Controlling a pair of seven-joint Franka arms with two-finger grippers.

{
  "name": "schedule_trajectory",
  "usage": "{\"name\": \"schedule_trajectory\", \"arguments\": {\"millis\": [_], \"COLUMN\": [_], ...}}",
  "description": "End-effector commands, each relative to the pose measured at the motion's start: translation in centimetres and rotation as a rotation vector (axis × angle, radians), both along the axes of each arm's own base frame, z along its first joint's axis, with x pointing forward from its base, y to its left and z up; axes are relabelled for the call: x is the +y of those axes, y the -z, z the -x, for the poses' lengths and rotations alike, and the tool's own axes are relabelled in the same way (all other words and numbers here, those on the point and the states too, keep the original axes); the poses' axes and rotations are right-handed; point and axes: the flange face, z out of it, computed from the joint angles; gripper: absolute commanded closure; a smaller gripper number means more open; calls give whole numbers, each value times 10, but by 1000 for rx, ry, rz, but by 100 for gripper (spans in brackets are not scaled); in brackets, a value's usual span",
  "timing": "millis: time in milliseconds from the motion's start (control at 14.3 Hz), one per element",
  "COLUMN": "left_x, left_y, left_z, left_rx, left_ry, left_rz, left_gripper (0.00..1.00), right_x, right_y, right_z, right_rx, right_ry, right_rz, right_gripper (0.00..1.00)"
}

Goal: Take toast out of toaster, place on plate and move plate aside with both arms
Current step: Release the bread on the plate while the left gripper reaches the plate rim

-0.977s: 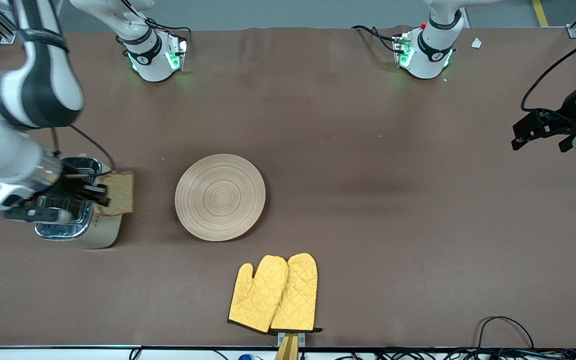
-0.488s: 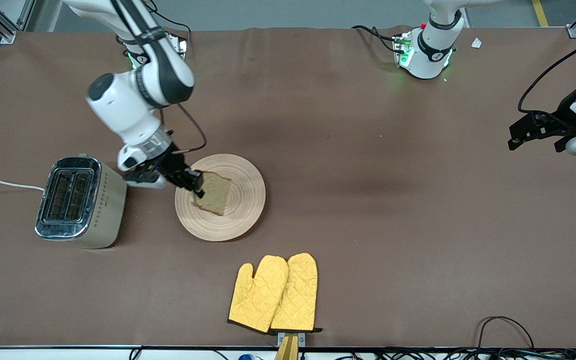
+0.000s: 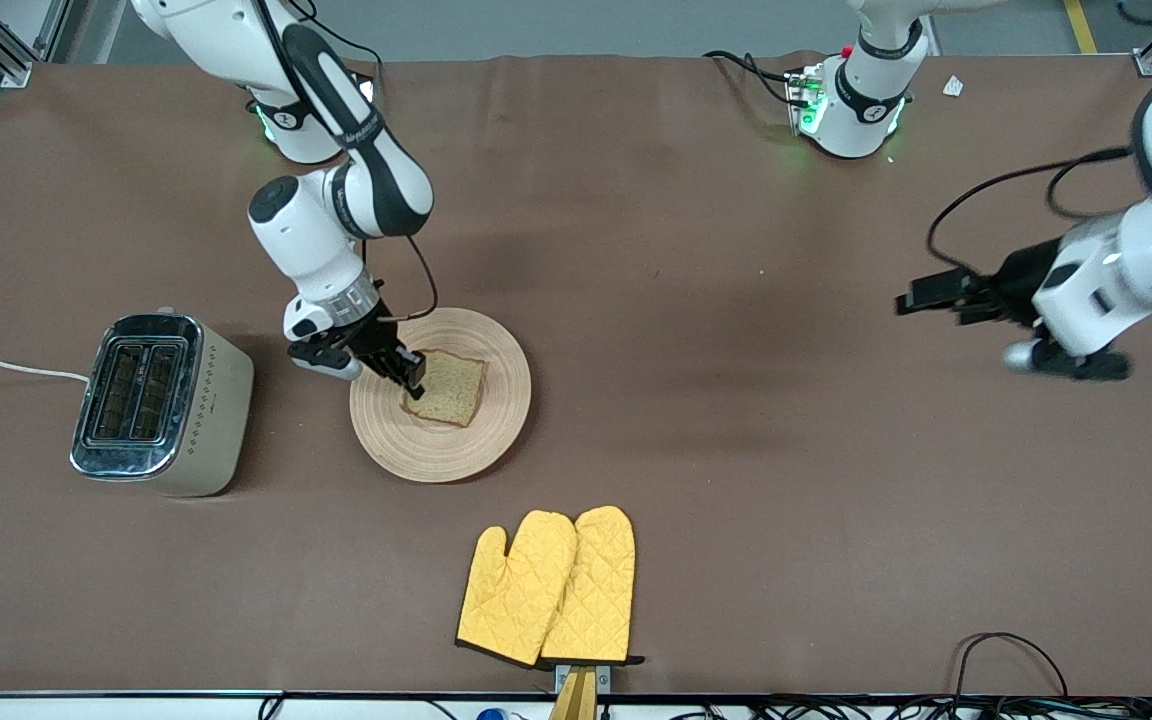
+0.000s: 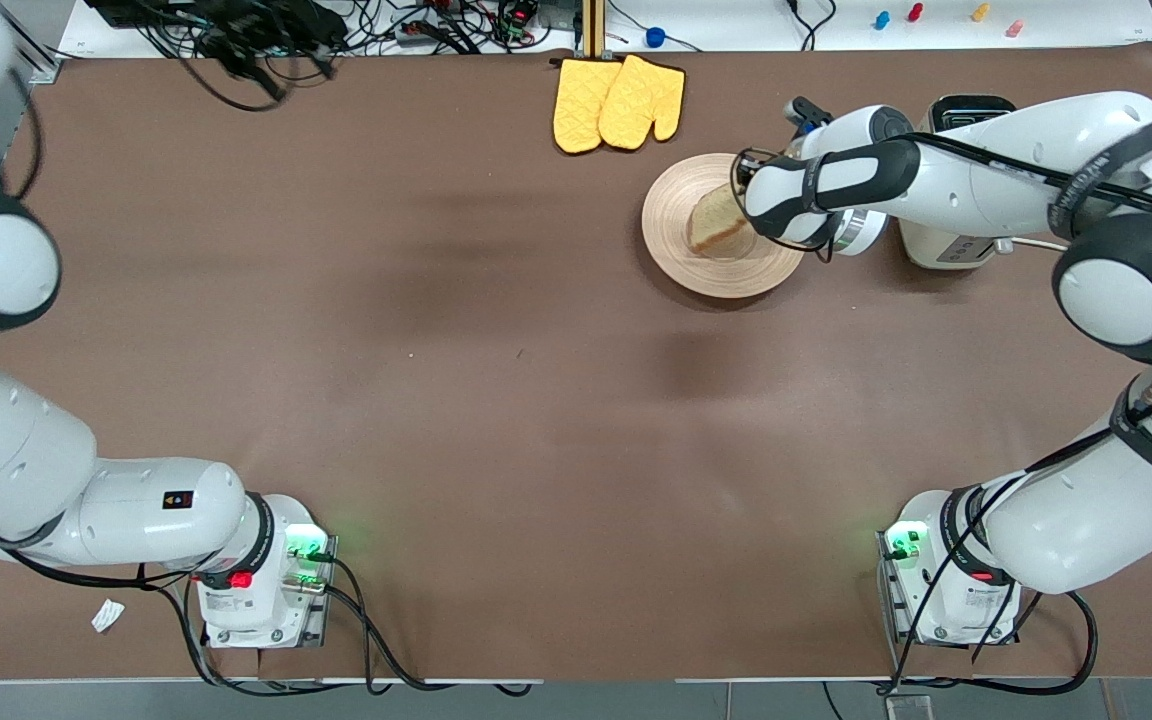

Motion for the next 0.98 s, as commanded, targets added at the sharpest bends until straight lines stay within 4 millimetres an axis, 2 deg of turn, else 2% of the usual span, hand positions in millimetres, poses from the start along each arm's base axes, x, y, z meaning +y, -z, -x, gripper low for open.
{"name": "schedule_trajectory", "arguments": {"millis": [0, 70, 140, 349, 488, 628, 767, 907], "left_x": [-74, -116, -155, -256, -313, -364, -401, -422], "left_y": [85, 109, 136, 204, 243, 282, 313, 329], "left_z": [-28, -31, -30, -20, -10, 7, 28, 43], "left_rx": [62, 59, 76, 150, 108, 61, 21, -2], "left_ry": [-35, -61, -111, -194, -207, -204, -225, -246], "left_rz": [112, 177, 226, 298, 325, 313, 312, 314], "left_gripper": [0, 0, 0, 0, 0, 0, 0, 3], "right_x": [-33, -40, -43, -57, -76, -101, -134, -176], "right_y": [6, 9, 9, -13, -35, -56, -82, -120], "right_z": [-12, -9, -4, 2, -2, -5, -9, -30], "right_rx": [-21, -23, -23, -22, -17, 24, 60, 125], "right_ry": [-33, -57, -71, -96, -127, -152, -184, -211], "right_rz": [45, 66, 77, 72, 58, 21, 2, -27], "right_gripper": [18, 0, 0, 0, 0, 0, 0, 0]}}
